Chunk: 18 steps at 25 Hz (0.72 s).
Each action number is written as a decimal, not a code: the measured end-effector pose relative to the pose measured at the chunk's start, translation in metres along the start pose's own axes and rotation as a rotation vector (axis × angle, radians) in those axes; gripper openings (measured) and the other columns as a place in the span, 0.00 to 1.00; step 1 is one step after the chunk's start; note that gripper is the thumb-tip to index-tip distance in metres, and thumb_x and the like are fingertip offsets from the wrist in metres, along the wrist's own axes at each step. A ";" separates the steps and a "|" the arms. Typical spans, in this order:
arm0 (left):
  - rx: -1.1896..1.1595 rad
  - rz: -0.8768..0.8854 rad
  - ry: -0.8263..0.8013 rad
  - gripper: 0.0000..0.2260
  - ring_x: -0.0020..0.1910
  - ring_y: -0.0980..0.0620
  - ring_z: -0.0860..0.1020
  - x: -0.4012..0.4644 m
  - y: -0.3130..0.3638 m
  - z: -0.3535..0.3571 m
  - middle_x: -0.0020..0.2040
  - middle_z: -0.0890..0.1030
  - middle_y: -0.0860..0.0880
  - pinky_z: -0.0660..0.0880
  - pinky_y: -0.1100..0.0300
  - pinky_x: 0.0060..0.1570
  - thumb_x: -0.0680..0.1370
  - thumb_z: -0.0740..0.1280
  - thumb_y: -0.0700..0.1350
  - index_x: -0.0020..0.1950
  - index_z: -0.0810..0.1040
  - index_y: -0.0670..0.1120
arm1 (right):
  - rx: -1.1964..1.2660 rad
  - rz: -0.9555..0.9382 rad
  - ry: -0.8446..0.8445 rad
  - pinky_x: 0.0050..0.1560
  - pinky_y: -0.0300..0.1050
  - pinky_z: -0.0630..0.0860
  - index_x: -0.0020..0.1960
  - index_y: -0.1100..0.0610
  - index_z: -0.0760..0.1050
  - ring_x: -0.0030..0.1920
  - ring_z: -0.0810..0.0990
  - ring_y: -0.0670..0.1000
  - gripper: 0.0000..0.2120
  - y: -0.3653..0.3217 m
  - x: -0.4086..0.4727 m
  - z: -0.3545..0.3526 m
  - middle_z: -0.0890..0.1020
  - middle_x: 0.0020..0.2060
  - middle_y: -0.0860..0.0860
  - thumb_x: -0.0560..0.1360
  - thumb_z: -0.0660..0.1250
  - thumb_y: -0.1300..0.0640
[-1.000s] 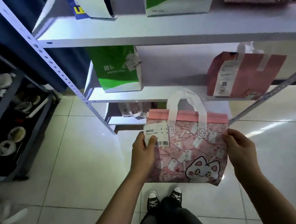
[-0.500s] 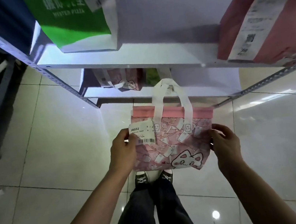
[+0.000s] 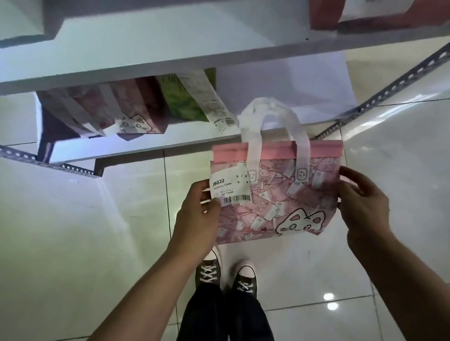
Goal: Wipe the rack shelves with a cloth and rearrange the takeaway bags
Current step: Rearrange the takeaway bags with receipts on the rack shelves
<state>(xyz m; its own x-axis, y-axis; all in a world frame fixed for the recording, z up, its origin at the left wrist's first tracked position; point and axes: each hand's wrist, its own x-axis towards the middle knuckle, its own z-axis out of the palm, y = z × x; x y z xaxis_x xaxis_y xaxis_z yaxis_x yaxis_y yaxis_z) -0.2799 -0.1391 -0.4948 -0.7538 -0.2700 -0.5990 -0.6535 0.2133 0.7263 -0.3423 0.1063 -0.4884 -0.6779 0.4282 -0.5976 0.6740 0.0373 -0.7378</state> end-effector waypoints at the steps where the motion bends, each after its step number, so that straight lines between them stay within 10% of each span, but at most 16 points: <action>1: 0.002 0.016 -0.023 0.13 0.54 0.59 0.80 0.011 0.005 0.009 0.58 0.80 0.56 0.76 0.66 0.48 0.83 0.61 0.41 0.68 0.72 0.50 | 0.012 -0.001 0.017 0.26 0.33 0.75 0.59 0.48 0.81 0.30 0.83 0.40 0.16 -0.003 0.012 0.001 0.85 0.44 0.49 0.78 0.65 0.64; 15: 0.035 0.198 0.052 0.15 0.57 0.43 0.80 0.214 0.112 0.093 0.64 0.80 0.45 0.80 0.54 0.46 0.81 0.60 0.37 0.68 0.71 0.47 | 0.078 -0.212 -0.017 0.59 0.51 0.81 0.60 0.46 0.80 0.41 0.84 0.39 0.17 -0.091 0.189 0.053 0.85 0.49 0.43 0.76 0.65 0.62; 18: 0.002 0.156 0.070 0.15 0.57 0.45 0.80 0.240 0.111 0.113 0.63 0.80 0.48 0.79 0.60 0.42 0.82 0.61 0.40 0.68 0.71 0.50 | -0.025 -0.159 -0.123 0.63 0.59 0.76 0.71 0.38 0.71 0.63 0.77 0.48 0.25 -0.078 0.215 0.058 0.77 0.67 0.46 0.78 0.67 0.59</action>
<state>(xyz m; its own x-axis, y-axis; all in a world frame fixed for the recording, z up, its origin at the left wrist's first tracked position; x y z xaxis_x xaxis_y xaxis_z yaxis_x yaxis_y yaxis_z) -0.5410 -0.0743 -0.5962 -0.8398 -0.2985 -0.4535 -0.5287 0.2598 0.8080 -0.5576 0.1429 -0.5770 -0.8063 0.3017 -0.5088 0.5613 0.1189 -0.8190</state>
